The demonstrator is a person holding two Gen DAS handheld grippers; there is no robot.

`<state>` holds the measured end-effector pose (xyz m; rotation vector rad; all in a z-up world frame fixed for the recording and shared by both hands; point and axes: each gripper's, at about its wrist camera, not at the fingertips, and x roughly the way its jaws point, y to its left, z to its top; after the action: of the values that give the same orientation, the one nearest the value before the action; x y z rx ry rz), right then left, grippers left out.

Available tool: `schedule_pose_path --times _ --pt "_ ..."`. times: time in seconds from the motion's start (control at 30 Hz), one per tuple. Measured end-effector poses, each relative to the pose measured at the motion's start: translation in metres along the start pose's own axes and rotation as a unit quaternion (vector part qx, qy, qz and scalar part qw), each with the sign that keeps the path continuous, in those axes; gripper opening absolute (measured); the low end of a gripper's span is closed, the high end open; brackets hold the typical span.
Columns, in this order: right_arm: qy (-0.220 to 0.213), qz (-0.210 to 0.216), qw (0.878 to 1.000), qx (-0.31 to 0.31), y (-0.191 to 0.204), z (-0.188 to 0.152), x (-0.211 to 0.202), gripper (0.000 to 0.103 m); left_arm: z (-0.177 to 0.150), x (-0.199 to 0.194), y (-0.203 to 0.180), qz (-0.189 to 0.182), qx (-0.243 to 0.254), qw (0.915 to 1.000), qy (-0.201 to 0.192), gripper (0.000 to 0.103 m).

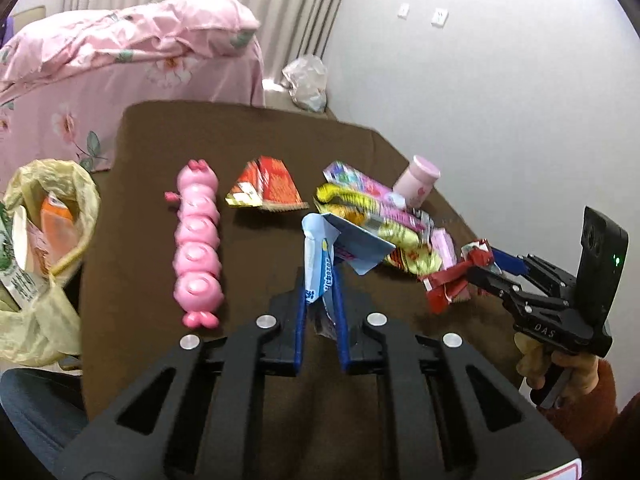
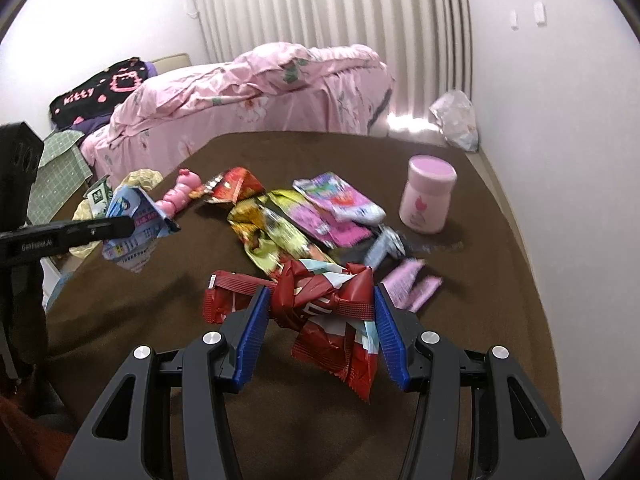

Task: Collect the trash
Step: 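Carry the packet and ribbon wrapper in both tools over the yellow trash bag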

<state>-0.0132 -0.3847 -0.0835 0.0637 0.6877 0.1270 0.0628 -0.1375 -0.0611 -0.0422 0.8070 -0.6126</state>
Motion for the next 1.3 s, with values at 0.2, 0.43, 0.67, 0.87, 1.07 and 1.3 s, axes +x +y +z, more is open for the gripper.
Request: schedule_pose_path --times 0.2,0.43,0.67,0.87,1.07,1.3 --pt "-0.042 0.021 0.998 -0.041 0.025 0.039 -0.013 0.049 0.015 -0.041 0.024 0.019 -0.019 0.9979 -0.059 0.012" --pt "-0.071 0.050 0.993 -0.081 0.065 0.083 -0.013 0.049 0.021 -0.083 0.076 0.057 -0.066 0.9909 -0.102 0.012" --pt "-0.064 0.070 0.988 -0.118 0.102 0.101 -0.002 0.049 0.017 -0.114 0.109 0.092 -0.086 0.9824 -0.138 0.012" --pt "-0.065 0.086 0.983 -0.149 0.130 0.115 0.006 0.049 0.014 -0.126 0.138 0.134 -0.109 0.9732 -0.151 0.012" --pt "-0.069 0.126 0.975 -0.167 0.164 0.147 0.030 0.049 0.011 -0.133 0.170 0.187 -0.138 0.9606 -0.152 0.012" --pt "-0.044 0.160 0.966 -0.198 0.225 0.167 0.082 0.049 0.007 -0.148 0.196 0.215 -0.169 0.9466 -0.171 0.012"
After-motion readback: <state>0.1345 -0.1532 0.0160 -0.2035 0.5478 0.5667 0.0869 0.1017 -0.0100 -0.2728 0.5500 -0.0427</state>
